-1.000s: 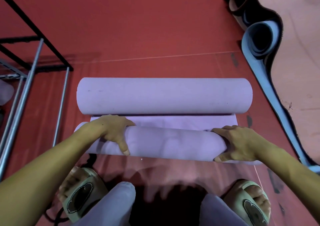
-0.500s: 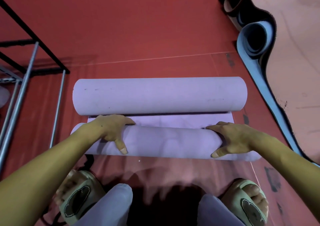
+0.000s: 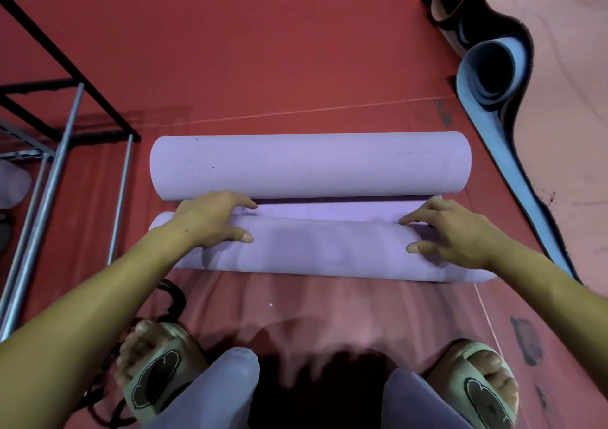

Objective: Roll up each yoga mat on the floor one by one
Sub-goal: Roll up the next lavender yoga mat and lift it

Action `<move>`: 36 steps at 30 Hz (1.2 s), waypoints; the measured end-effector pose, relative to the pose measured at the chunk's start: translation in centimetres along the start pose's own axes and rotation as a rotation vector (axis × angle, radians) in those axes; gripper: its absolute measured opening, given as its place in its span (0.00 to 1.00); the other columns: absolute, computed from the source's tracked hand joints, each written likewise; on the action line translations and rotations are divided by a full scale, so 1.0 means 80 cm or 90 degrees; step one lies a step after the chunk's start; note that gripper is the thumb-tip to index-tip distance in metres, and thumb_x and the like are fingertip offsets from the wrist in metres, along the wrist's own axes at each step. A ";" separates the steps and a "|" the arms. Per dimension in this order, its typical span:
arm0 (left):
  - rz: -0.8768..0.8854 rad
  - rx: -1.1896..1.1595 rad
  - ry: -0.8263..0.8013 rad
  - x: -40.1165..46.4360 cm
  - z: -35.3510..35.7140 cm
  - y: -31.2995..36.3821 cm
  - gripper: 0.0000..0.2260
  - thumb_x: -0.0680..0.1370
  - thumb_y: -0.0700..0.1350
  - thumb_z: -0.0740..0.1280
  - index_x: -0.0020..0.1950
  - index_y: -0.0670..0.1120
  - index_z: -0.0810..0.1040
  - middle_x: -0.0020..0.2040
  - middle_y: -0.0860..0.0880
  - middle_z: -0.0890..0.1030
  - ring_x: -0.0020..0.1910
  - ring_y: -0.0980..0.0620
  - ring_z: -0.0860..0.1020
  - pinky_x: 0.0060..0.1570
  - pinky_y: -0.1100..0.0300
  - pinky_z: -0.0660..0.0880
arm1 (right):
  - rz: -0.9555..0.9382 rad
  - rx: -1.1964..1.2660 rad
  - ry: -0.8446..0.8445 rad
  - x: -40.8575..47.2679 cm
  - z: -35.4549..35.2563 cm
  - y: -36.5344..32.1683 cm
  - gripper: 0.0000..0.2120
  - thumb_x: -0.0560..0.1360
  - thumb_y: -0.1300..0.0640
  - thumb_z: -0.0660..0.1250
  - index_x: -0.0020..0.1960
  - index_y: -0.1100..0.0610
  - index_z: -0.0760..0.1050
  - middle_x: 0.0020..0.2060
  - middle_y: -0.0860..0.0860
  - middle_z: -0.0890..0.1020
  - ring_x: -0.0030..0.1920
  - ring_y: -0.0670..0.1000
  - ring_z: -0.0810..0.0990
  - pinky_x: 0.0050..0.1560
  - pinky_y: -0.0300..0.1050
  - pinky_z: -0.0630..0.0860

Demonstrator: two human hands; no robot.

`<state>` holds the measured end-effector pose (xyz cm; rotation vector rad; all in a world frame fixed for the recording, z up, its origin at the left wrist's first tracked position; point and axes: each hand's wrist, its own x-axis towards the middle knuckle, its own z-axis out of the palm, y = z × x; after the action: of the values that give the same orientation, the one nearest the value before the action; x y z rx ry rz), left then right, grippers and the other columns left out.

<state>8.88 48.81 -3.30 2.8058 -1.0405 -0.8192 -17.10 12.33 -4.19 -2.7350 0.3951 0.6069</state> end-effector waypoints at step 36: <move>0.055 0.160 0.137 -0.012 0.047 0.020 0.53 0.62 0.65 0.82 0.82 0.54 0.62 0.85 0.38 0.50 0.80 0.41 0.62 0.77 0.35 0.57 | 0.010 -0.227 0.141 0.021 0.038 -0.040 0.52 0.55 0.22 0.68 0.66 0.57 0.72 0.57 0.52 0.81 0.55 0.60 0.78 0.56 0.58 0.74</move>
<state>5.45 48.68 -5.72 2.9381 -1.2945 -0.3900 -15.67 15.99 -6.83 -3.1589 0.3925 0.4112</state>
